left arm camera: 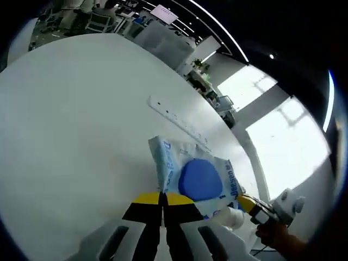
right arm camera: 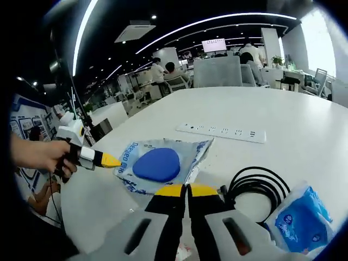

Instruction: Arrange the tabletop items into an orderly group along one side of the table until the central work area is clear of visible clutter.

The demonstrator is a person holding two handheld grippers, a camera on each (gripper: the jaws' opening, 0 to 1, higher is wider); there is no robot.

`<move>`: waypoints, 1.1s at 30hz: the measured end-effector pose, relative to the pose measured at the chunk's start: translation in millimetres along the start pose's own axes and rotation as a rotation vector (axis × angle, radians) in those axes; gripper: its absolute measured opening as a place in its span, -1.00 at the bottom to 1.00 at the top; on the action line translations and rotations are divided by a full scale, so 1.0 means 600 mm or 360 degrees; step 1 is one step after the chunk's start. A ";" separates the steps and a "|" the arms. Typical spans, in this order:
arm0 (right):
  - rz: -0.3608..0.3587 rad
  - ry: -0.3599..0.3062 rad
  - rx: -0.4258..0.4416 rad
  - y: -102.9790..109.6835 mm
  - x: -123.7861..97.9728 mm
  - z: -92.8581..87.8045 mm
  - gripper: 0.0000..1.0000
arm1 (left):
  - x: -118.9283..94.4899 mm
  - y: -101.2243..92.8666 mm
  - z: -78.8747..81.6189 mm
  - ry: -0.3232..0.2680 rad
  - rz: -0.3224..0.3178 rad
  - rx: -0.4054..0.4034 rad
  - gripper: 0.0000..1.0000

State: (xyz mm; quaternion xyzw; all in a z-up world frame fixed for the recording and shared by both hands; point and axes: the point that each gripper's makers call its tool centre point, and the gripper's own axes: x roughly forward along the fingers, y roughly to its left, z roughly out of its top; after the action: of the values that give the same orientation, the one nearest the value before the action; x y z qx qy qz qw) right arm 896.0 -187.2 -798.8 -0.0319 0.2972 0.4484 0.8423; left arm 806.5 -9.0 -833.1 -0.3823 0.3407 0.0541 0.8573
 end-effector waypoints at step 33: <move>-0.0169 0.0248 -0.0044 -0.041 0.017 -0.061 -0.99 | 0.066 0.005 -0.002 0.0021 -0.0028 0.0022 -1.00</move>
State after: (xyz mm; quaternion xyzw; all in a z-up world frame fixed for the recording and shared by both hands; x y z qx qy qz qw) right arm 902.1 -206.3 -839.6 -0.0941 0.3534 0.4033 0.8388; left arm 835.1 -14.2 -860.5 -0.3796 0.3432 0.0415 0.8581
